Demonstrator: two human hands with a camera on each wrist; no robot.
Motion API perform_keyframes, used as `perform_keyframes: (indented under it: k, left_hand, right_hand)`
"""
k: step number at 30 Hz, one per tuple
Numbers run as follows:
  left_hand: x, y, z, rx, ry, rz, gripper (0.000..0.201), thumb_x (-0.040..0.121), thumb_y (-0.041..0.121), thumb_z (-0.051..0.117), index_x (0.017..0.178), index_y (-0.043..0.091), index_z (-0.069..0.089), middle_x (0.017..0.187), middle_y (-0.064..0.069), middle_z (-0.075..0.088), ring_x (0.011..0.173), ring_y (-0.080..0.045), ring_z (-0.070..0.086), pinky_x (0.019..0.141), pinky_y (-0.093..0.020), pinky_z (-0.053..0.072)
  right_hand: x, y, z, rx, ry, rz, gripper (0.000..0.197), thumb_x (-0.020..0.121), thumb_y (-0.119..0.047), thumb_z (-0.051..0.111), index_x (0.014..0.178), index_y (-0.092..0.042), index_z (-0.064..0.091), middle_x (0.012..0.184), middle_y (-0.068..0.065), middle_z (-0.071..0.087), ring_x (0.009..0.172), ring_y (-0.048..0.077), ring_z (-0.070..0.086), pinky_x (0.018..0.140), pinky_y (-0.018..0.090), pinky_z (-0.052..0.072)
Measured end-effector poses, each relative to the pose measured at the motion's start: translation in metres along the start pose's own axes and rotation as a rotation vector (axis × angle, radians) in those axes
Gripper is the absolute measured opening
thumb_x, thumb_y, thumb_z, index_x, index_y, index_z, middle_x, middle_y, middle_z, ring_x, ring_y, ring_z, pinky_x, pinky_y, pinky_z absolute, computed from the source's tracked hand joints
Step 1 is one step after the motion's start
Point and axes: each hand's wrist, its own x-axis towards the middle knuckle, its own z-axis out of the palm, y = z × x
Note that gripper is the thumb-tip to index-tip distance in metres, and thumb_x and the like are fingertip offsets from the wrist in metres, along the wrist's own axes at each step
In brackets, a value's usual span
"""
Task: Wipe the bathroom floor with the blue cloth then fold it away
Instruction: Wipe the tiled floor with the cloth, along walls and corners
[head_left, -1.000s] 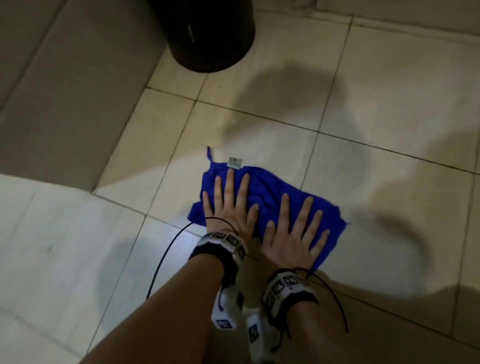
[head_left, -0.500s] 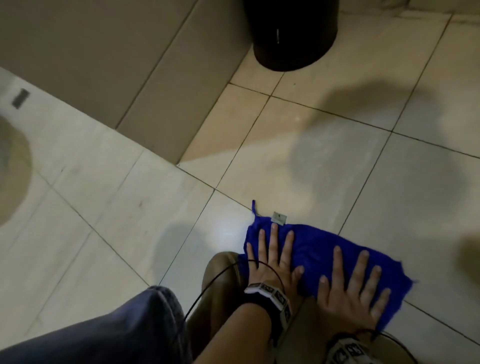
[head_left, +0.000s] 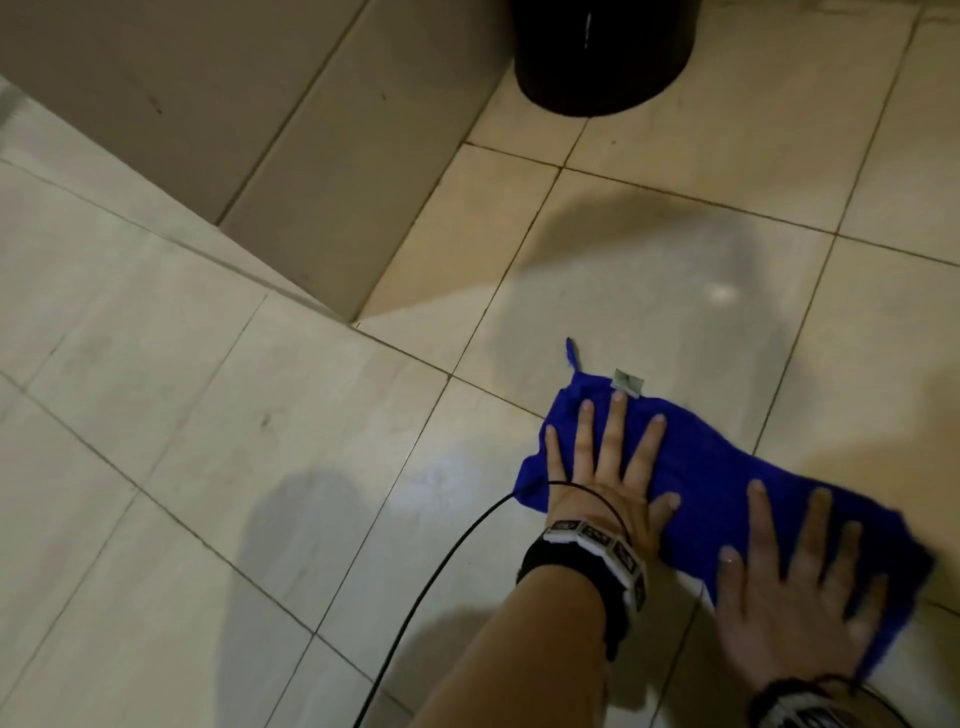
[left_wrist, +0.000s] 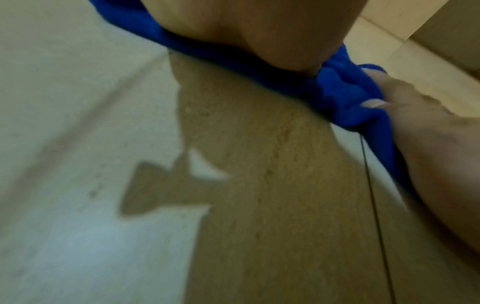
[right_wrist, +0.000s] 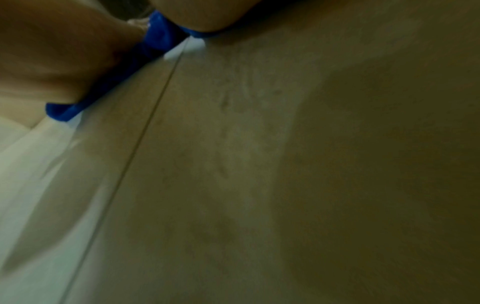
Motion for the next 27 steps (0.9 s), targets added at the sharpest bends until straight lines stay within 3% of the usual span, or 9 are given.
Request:
perform_keyframes:
  k: [3, 5, 8, 9, 11, 14, 21, 25, 27]
  left_hand:
    - [0.000, -0.004, 0.003, 0.006, 0.065, 0.039, 0.078, 0.095, 0.065, 0.024, 0.141, 0.039, -0.034, 0.146, 0.005, -0.048, 0.136, -0.028, -0.042, 0.101, -0.057, -0.034]
    - [0.003, -0.013, 0.001, 0.042, 0.105, 0.111, 0.078, 0.095, 0.064, 0.026, 0.147, 0.038, -0.025, 0.152, 0.005, -0.041, 0.141, -0.027, -0.035, 0.106, -0.057, -0.029]
    - [0.006, -0.042, -0.011, 0.082, 0.128, 0.259, 0.075, 0.094, 0.064, 0.030, 0.151, 0.041, -0.014, 0.158, 0.009, -0.028, 0.146, -0.023, -0.023, 0.111, -0.052, -0.022]
    - [0.007, -0.054, -0.014, 0.088, 0.135, 0.277, 0.075, 0.094, 0.065, 0.031, 0.151, 0.043, -0.012, 0.159, 0.011, -0.025, 0.147, -0.021, -0.021, 0.111, -0.051, -0.020]
    - [0.004, -0.079, -0.017, 0.065, 0.142, 0.252, 0.076, 0.092, 0.067, 0.032, 0.150, 0.045, -0.011, 0.158, 0.013, -0.025, 0.147, -0.020, -0.020, 0.112, -0.051, -0.019]
    - [-0.008, -0.116, -0.009, 0.017, 0.219, 0.159, 0.074, 0.092, 0.067, 0.032, 0.150, 0.047, -0.010, 0.159, 0.013, -0.023, 0.147, -0.019, -0.019, 0.112, -0.051, -0.019]
    - [-0.033, -0.214, -0.019, 0.035, 0.230, 0.071, 0.074, 0.090, 0.072, 0.029, 0.148, 0.051, -0.013, 0.158, 0.016, -0.023, 0.148, -0.018, -0.017, 0.117, -0.053, -0.010]
    - [-0.028, -0.237, -0.026, 0.029, 0.250, 0.037, 0.074, 0.089, 0.074, 0.027, 0.147, 0.052, -0.014, 0.158, 0.015, -0.025, 0.147, -0.017, -0.019, 0.117, -0.052, -0.013]
    - [-0.019, -0.241, -0.032, 0.021, 0.253, 0.020, 0.075, 0.088, 0.074, 0.027, 0.146, 0.053, -0.015, 0.157, 0.014, -0.026, 0.147, -0.018, -0.020, 0.116, -0.051, -0.015]
  right_hand:
    - [0.001, -0.015, 0.002, 0.002, -0.013, 0.181, 0.059, 0.098, -0.049, 0.018, 0.154, -0.042, 0.001, 0.164, 0.003, 0.000, 0.148, 0.032, 0.008, 0.117, 0.050, 0.000]
    - [0.001, -0.017, 0.006, -0.015, 0.010, 0.168, 0.061, 0.096, -0.052, 0.016, 0.155, -0.040, 0.006, 0.164, 0.007, 0.003, 0.147, 0.038, 0.011, 0.117, 0.053, 0.002]
    - [0.000, -0.016, 0.003, -0.029, -0.176, 0.178, 0.060, 0.092, -0.061, 0.004, 0.140, -0.053, -0.030, 0.159, -0.001, -0.027, 0.149, 0.030, -0.009, 0.119, 0.053, -0.005]
    - [-0.001, -0.020, 0.002, -0.016, -0.218, 0.184, 0.061, 0.088, -0.064, 0.000, 0.137, -0.053, -0.035, 0.156, -0.002, -0.033, 0.149, 0.028, -0.014, 0.120, 0.052, -0.006]
    - [-0.010, -0.042, 0.005, -0.051, -0.265, 0.091, 0.069, 0.081, -0.066, -0.004, 0.144, -0.049, -0.027, 0.156, 0.000, -0.033, 0.149, 0.032, -0.011, 0.119, 0.055, -0.004]
    - [-0.026, -0.083, 0.019, -0.128, -0.216, -0.079, 0.072, 0.090, -0.057, 0.016, 0.155, -0.029, 0.010, 0.162, 0.018, 0.006, 0.142, 0.048, 0.020, 0.111, 0.066, 0.010]
    - [-0.037, -0.161, 0.033, -0.140, -0.216, -0.208, 0.072, 0.092, -0.056, 0.018, 0.156, -0.023, 0.014, 0.161, 0.019, 0.013, 0.144, 0.043, 0.015, 0.115, 0.058, 0.003]
    - [-0.029, -0.192, 0.041, -0.165, -0.239, -0.176, 0.073, 0.085, -0.062, -0.010, 0.151, -0.034, -0.021, 0.159, 0.007, -0.026, 0.147, 0.031, -0.017, 0.112, 0.048, -0.021]
    - [-0.017, -0.199, 0.040, -0.133, -0.249, -0.169, 0.068, 0.086, -0.063, -0.013, 0.147, -0.037, -0.029, 0.156, 0.004, -0.034, 0.146, 0.029, -0.024, 0.111, 0.047, -0.024]
